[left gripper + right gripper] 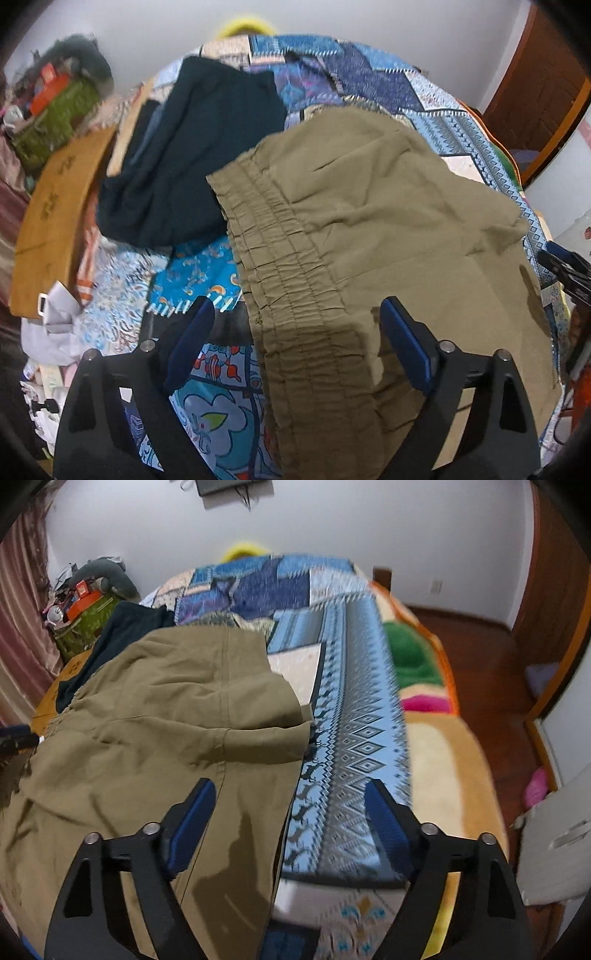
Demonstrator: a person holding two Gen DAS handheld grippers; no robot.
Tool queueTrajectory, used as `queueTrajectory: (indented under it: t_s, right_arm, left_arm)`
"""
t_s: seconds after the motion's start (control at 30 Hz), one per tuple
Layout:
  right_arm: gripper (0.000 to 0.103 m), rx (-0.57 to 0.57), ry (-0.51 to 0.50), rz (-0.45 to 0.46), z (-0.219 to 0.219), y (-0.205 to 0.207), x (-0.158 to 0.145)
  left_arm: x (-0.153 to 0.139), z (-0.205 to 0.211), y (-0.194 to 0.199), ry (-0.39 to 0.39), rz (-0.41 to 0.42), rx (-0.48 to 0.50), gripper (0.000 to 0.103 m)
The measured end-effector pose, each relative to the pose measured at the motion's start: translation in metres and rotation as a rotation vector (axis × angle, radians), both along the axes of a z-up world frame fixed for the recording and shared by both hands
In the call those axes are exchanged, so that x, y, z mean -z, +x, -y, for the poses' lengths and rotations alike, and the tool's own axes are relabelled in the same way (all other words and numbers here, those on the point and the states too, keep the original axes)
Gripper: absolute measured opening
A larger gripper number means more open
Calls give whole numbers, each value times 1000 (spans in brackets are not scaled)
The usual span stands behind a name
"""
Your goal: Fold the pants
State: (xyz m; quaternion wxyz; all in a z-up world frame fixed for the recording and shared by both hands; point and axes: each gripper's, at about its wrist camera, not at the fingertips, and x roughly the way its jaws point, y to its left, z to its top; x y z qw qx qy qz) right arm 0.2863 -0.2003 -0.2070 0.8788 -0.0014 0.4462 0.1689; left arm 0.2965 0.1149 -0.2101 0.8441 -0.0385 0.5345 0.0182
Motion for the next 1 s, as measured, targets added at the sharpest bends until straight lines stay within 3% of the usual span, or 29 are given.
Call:
queueTrajectory:
  t_s: [0.17,0.4,0.53,0.57,0.6,0.67,0.77,0.87,1.0]
  right_arm:
    - [67,-53,-13,-50,-12,21,13]
    - [67,-99,-129,-46,-34,29,25]
    - [53,-130,-175,-43,-41,26,31]
    - [50,-136,-196,-39,-43,24,32]
    - [47,-136,-215,-32,-45,23,34]
    - [32,-119,-236,-26,-43,27,34]
    - [22,-100,-210,-35,-36,30,34]
    - [15,-91,-206,-37,-31,30,34]
    - [8,-91,-168,-60,-29,31,37]
  left_arm:
    - [8,-10,9,-19,-56,2,92]
    - [31,-18,23,-154,-110,14,92]
    - [38,-21,25,-185,-93,14,91]
    - [37,-20,25,-184,-87,20,86]
    - [35,-19,25,-168,-75,26,82]
    - [31,-16,25,-130,-55,36,71]
    - [26,-11,21,-44,-23,48,65]
    - [22,-10,17,42,6,32,63]
    - [24,-19,14,51,14,3,63]
